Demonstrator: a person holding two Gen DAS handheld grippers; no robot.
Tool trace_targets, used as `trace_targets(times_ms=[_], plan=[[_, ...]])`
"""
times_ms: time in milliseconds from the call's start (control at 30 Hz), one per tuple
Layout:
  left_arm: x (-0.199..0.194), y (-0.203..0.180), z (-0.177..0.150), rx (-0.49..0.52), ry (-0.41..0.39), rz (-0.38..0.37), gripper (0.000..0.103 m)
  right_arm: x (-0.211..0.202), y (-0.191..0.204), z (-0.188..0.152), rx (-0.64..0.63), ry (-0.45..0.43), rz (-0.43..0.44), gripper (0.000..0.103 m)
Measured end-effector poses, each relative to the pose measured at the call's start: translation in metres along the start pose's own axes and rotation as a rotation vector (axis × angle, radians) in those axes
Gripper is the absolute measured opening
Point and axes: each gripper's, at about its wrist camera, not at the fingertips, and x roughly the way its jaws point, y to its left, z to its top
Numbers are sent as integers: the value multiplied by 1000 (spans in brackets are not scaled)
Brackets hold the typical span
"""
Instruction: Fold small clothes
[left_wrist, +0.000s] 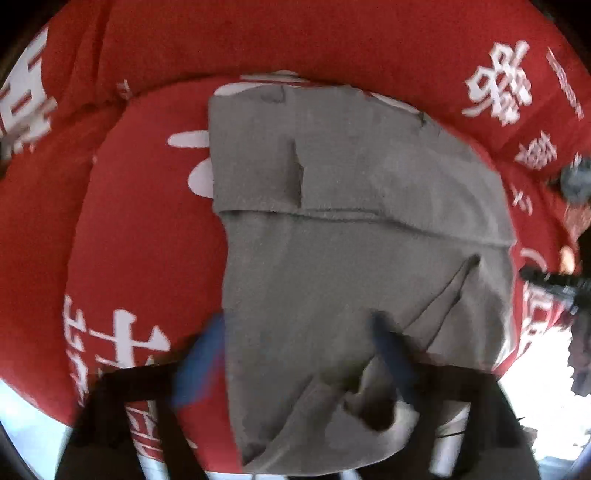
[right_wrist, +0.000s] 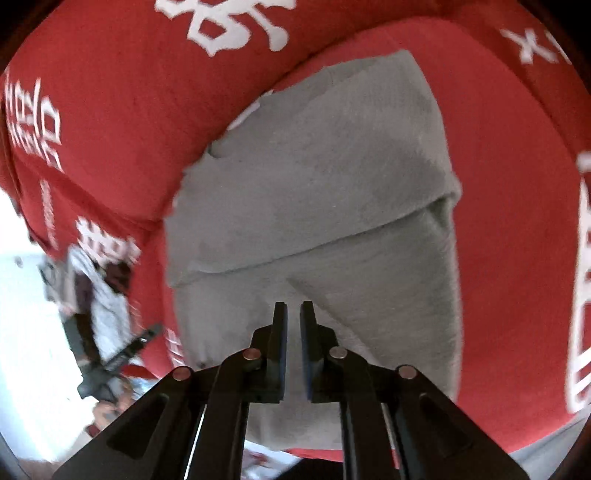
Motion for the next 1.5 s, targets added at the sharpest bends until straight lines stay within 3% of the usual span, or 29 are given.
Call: trace_targets(times_ms=[33,100,200,300,433,467,533,567,600,700,867,1000,1133,1367,1500], plan=[[1,-6,-5,53,21,2,87,0,2,-4,-47,12,-30,21],[3,-8,-17,114,84,-9,87,4,16,-5,-149,48,-80,57],[13,-17,-35,174,183,-25,87,17,31,-7,-262,105,-103,57],[25,-20,-53,224,245,8,87,41,40,-5,-323,157,-143,57],[32,-14,-64,207,270,-2,87,76,46,-10,-407,240,-231,57],[33,-12,-65,196,272,-15,87,82,51,-14,-424,255,-253,55],[35,-12,-67,195,271,-42,87,86,58,-24,-487,255,-284,40],[37,-10,-67,205,274,-58,87,87,62,-28,-514,254,-309,15],[38,-11,-68,217,280,-74,87,87,64,-32,-528,250,-329,9],[40,-11,-69,265,298,-121,83,71,74,-43,-540,178,-360,8],[32,-6,-68,296,300,-206,83,29,92,-72,-551,25,-521,8],[37,-1,-64,292,318,-246,83,31,89,-87,-500,34,-587,7],[40,7,-66,323,345,-275,83,31,75,-89,-392,32,-580,7],[23,28,-56,244,303,-294,83,26,50,-97,-304,55,-584,7],[35,1,-56,293,314,-277,83,29,40,-91,-229,50,-550,8]])
